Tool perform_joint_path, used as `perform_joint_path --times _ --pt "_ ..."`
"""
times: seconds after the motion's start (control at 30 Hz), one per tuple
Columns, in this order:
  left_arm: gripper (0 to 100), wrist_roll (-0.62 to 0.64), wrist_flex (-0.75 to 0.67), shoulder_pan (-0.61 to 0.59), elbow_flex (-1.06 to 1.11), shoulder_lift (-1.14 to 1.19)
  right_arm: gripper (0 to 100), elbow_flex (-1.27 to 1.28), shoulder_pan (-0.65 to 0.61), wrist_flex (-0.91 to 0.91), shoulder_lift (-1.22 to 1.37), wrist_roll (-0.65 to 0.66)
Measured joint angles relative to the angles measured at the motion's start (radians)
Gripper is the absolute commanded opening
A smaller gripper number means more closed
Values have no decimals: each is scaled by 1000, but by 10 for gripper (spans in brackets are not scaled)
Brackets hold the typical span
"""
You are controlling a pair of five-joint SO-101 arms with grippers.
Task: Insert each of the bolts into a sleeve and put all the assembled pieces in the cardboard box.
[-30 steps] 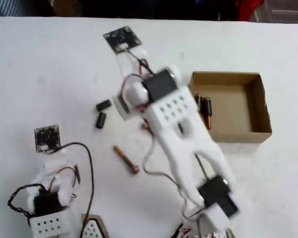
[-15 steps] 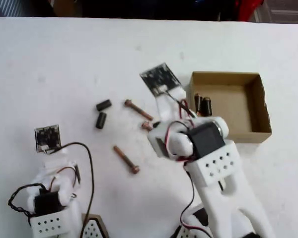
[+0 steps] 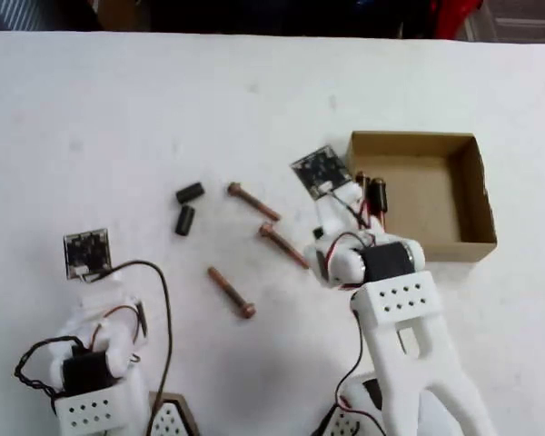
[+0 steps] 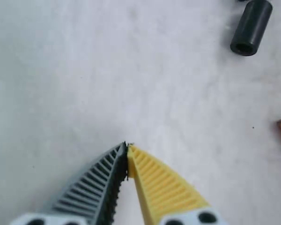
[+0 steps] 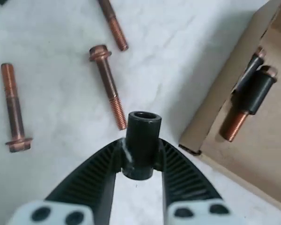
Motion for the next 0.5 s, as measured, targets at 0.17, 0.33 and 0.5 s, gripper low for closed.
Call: perform_joint_path --times 0.17,0.33,0.5 --pt "23 -2 0 0 0 0 18 -29 25 -25 126 6" --pt "23 -2 0 0 0 0 20 -120 23 -32 316 6" --pt "23 -2 0 0 0 0 20 -227 21 -34 488 6"
